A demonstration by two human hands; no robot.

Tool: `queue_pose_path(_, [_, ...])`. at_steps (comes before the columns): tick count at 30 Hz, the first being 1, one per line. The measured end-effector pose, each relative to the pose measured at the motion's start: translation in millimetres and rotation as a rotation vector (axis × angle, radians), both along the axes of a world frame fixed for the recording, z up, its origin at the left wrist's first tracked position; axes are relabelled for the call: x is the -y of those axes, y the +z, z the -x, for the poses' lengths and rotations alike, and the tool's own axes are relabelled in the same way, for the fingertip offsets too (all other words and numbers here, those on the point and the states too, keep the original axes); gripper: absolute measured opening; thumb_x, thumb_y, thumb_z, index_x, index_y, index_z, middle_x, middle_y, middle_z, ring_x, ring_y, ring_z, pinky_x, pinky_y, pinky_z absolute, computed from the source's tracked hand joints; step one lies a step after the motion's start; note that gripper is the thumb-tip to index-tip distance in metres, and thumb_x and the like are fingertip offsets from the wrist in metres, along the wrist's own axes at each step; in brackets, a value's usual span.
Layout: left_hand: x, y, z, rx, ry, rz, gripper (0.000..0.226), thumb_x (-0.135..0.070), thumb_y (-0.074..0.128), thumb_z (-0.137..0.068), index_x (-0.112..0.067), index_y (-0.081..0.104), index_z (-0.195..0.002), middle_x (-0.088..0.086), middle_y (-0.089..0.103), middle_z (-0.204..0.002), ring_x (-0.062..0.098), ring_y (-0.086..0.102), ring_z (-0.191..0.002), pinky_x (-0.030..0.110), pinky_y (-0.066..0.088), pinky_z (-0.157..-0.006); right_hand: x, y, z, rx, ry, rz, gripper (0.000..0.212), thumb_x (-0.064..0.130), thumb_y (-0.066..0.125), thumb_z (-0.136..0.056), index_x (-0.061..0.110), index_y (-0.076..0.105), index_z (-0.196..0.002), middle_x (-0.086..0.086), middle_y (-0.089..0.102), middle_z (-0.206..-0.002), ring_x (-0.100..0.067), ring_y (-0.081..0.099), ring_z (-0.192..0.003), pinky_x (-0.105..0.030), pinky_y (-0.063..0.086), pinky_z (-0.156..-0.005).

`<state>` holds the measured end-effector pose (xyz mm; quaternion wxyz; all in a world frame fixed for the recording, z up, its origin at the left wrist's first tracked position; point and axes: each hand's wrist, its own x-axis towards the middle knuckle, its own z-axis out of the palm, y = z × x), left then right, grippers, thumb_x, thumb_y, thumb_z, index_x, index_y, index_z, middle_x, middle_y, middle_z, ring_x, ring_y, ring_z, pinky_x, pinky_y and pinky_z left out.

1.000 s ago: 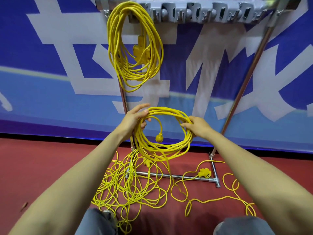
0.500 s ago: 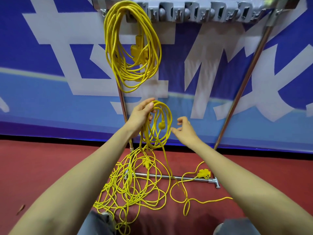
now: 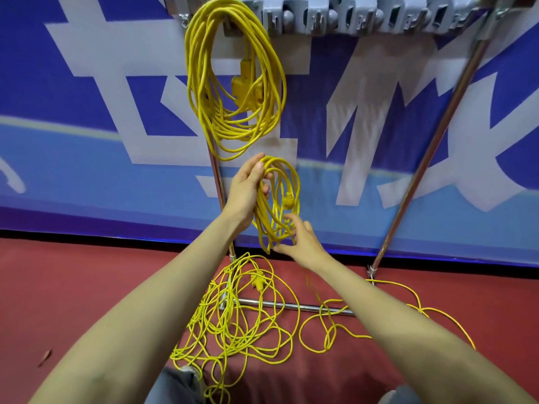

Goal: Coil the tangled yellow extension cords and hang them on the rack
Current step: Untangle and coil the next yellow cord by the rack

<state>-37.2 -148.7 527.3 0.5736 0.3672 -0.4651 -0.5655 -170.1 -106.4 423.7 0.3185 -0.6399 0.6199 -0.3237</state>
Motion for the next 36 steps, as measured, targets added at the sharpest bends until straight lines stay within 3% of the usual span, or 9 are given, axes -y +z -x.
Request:
queue_pose_path(3, [0.1,-2.8,0.4,0.007,0.027,-0.002,0.034,-0.014,0.042,-0.103,-0.010,0.045,-0.137,0.003,0.055,-0.077,0.004,0.045,-0.047,0.018,0.040,-0.050,6.3,2.1,-2.0,-0.086,0.015,0.023,0.037,0.017,0.075,-0.078,0.013,0.062,-0.113,-0.007,0.041,-0.106,-0.022,0.042,-0.111,-0.022,0.033,-0.089])
queue_pose_path(7, [3.7,-9.5,-1.8,-0.022,0.121,-0.014,0.035,-0.013,0.042,-0.103,-0.007,0.043,-0.138,0.004,0.053,-0.078,0.003,0.046,-0.047,0.017,0.042,-0.050,5.0,7.3,7.7,-0.105,0.051,0.112,0.017,0.006,0.069,-0.081,0.006,0.067,-0.098,-0.011,0.051,-0.104,-0.023,0.056,-0.097,-0.023,0.039,-0.086])
queue_pose_path(11, [7.3,-12.0,-5.1,-0.014,0.170,0.001,0.035,-0.011,0.042,-0.103,-0.008,0.043,-0.138,0.004,0.050,-0.076,0.003,0.045,-0.049,0.015,0.042,-0.050,-1.4,11.9,19.3,-0.141,0.035,0.198,0.010,0.010,0.065,-0.085,0.011,0.067,-0.095,-0.003,0.055,-0.092,-0.020,0.057,-0.084,-0.030,0.045,-0.079])
queue_pose_path(15, [10.8,-7.7,-5.8,-0.098,0.186,-0.014,0.035,-0.011,0.039,-0.104,-0.012,0.043,-0.139,0.003,0.048,-0.074,0.005,0.044,-0.049,0.017,0.041,-0.050,-11.3,21.7,22.4,-0.037,0.119,0.201,0.013,0.009,0.064,-0.086,0.011,0.066,-0.099,0.000,0.059,-0.087,-0.019,0.060,-0.081,-0.018,0.044,-0.075])
queue_pose_path(19, [9.9,-2.1,-5.1,-0.190,0.178,-0.056,0.033,-0.014,0.037,-0.105,-0.013,0.043,-0.138,0.003,0.049,-0.075,0.006,0.045,-0.052,0.017,0.039,-0.046,-24.1,25.8,6.0,0.090,0.262,0.091,0.014,0.006,0.059,-0.090,0.019,0.055,-0.095,0.000,0.060,-0.081,-0.016,0.065,-0.069,-0.021,0.047,-0.069])
queue_pose_path(26, [8.1,25.6,-20.6,-0.335,-0.039,-0.149,0.024,-0.019,0.034,-0.106,-0.013,0.053,-0.119,0.006,0.053,-0.069,0.005,0.042,-0.042,0.013,0.033,-0.041,-29.7,-8.5,10.2,-0.138,0.348,-0.068,0.008,0.009,0.063,-0.084,0.016,0.060,-0.083,0.006,0.061,-0.071,-0.002,0.052,-0.061,-0.013,0.040,-0.062])
queue_pose_path(30, [11.4,51.3,-42.9,-0.330,-0.268,-0.224,0.023,-0.022,0.035,-0.104,-0.015,0.055,-0.111,0.007,0.051,-0.074,0.002,0.037,-0.038,0.010,0.030,-0.037,-31.0,-31.8,51.1,-0.257,0.167,-0.204,0.018,0.006,0.065,-0.082,0.020,0.055,-0.075,0.011,0.049,-0.061,0.001,0.046,-0.050,-0.011,0.034,-0.051])
queue_pose_path(33, [7.1,56.1,-52.6,-0.236,-0.416,-0.250,0.027,-0.022,0.035,-0.101,-0.015,0.056,-0.117,0.006,0.054,-0.074,0.002,0.036,-0.037,0.010,0.028,-0.036,-16.6,-27.8,75.2,-0.333,0.000,-0.214,0.028,0.014,0.064,-0.084,0.025,0.047,-0.066,0.004,0.051,-0.065,-0.017,0.050,-0.068,-0.025,0.035,-0.059])
queue_pose_path(36, [0.2,51.7,-57.4,-0.157,-0.522,-0.254,0.034,-0.021,0.042,-0.093,-0.013,0.055,-0.123,0.006,0.056,-0.074,0.002,0.035,-0.037,0.011,0.027,-0.035,0.9,-13.9,84.3,-0.458,-0.055,-0.233,0.023,0.021,0.056,-0.086,0.022,0.043,-0.068,-0.008,0.059,-0.086,-0.028,0.058,-0.089,-0.030,0.038,-0.070])
